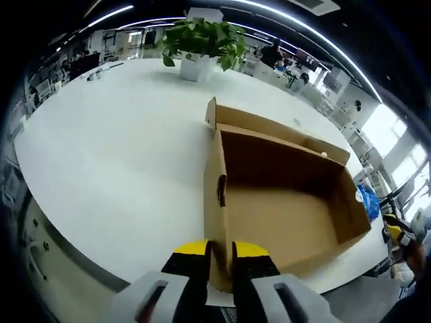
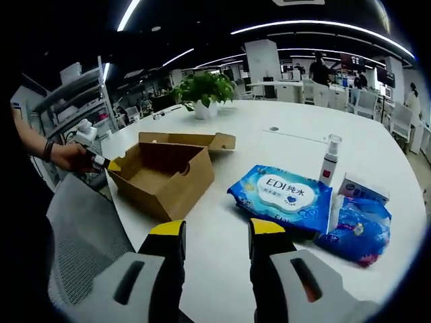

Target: Operate the shoe box by opening the lid, removing the specified soft item, and placing it in the target area until the item is outside and the box remains undamaged.

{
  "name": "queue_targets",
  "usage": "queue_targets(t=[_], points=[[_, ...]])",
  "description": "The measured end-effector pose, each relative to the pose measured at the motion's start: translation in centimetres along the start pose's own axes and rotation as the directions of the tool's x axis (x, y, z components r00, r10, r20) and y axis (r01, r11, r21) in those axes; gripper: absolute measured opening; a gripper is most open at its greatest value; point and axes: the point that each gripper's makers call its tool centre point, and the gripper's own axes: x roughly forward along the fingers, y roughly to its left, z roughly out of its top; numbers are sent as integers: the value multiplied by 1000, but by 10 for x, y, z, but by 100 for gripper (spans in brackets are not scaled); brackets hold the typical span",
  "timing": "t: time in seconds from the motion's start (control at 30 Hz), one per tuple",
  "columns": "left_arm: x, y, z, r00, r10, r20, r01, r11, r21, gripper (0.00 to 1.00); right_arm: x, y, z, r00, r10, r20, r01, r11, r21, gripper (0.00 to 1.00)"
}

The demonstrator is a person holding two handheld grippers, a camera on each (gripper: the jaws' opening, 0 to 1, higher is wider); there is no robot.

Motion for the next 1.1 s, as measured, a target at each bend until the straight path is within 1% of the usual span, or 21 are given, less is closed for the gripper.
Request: queue_targets(t=[0.17, 0.23, 0.5, 0.73, 0.87, 1.1], points=[[-1, -1, -2, 1000, -18, 1, 18, 1000, -3, 11, 9, 7, 5, 1000, 5, -4, -5, 1000, 2, 35], [0, 0, -2, 1000, -26, 2, 26, 1000, -5, 11, 14, 9, 9, 1000, 8, -1, -8, 1000, 7, 35], [-5, -4, -7, 998, -55, 17, 56, 998, -27, 12, 36, 16, 32, 1000, 11, 13, -11, 1000, 27, 35], [-12, -11, -13, 997, -75, 34, 77, 995, -55, 13, 59, 22, 51, 1000, 18, 11, -18, 1000, 13, 35], [-16, -14, -15, 995, -87, 49, 91, 993, -80, 14, 72, 22, 62, 1000, 13, 15, -13, 1000, 23, 35], [-20, -15, -17, 992, -104, 73, 111, 988, -108, 14, 91, 21, 74, 1000, -3, 15, 3, 999, 47, 34]])
